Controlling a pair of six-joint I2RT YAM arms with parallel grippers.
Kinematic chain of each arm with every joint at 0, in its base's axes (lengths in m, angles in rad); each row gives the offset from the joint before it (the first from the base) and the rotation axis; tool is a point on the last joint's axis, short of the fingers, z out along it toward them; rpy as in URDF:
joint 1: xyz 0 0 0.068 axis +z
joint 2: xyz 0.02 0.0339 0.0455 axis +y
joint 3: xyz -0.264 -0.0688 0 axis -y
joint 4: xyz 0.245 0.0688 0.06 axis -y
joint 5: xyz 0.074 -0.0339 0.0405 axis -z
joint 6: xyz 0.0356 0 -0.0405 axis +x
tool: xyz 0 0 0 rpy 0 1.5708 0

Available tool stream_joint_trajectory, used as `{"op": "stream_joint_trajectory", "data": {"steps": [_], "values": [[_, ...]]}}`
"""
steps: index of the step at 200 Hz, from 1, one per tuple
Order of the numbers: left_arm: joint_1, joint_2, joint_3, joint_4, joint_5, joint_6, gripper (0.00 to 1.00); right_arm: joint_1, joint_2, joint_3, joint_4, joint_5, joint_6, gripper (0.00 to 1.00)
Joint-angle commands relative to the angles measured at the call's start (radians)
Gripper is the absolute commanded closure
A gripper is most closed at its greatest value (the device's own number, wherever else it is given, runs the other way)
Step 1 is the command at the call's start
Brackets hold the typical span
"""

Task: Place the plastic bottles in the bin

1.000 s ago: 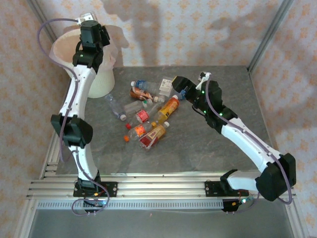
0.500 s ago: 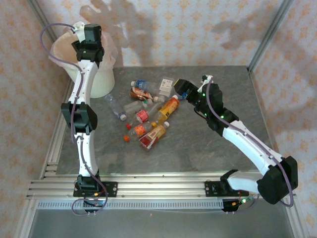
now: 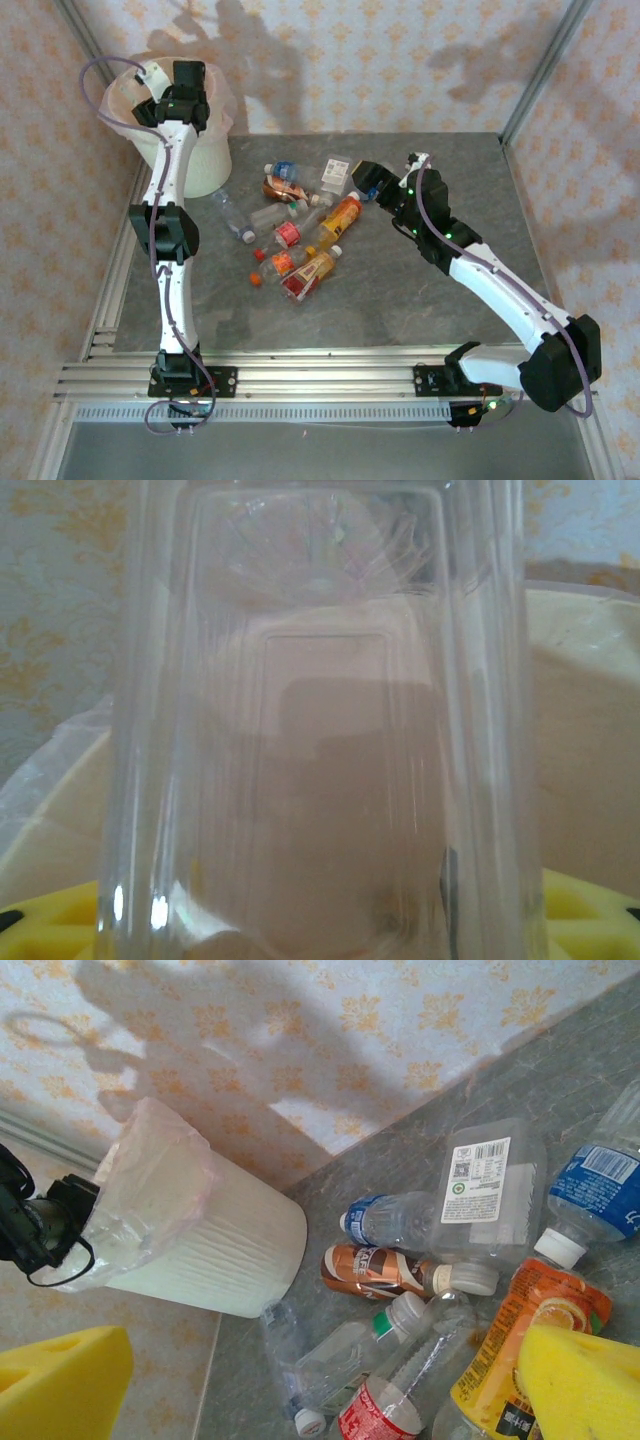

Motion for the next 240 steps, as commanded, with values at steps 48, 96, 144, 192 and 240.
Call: {"op": "stream_joint_trajectory", "data": {"steps": [48,96,144,192,240], "values": [[0.009,-0.040,0.031,-0.069,-0.031,-0.082,0.14,-0.006,-0.008,-0.005,-0.030,0.090,-0.018,0.01],[0.000,-0.126,0.035,0.024,0.310,-0.011,0.07,-0.008,0.024,-0.011,-0.131,0.219,0.042,0.01],[-0.029,-0.208,0.033,0.048,0.570,-0.040,0.00,-0.014,0.102,0.017,-0.243,0.257,0.074,0.01],[-0.114,-0.341,-0.064,0.035,0.733,-0.052,0.00,-0.021,0.243,0.078,-0.308,0.168,0.160,0.01],[-0.229,-0.587,-0.430,0.229,0.863,-0.024,0.00,-0.030,0.458,0.211,-0.372,0.041,0.217,0.01]]}}
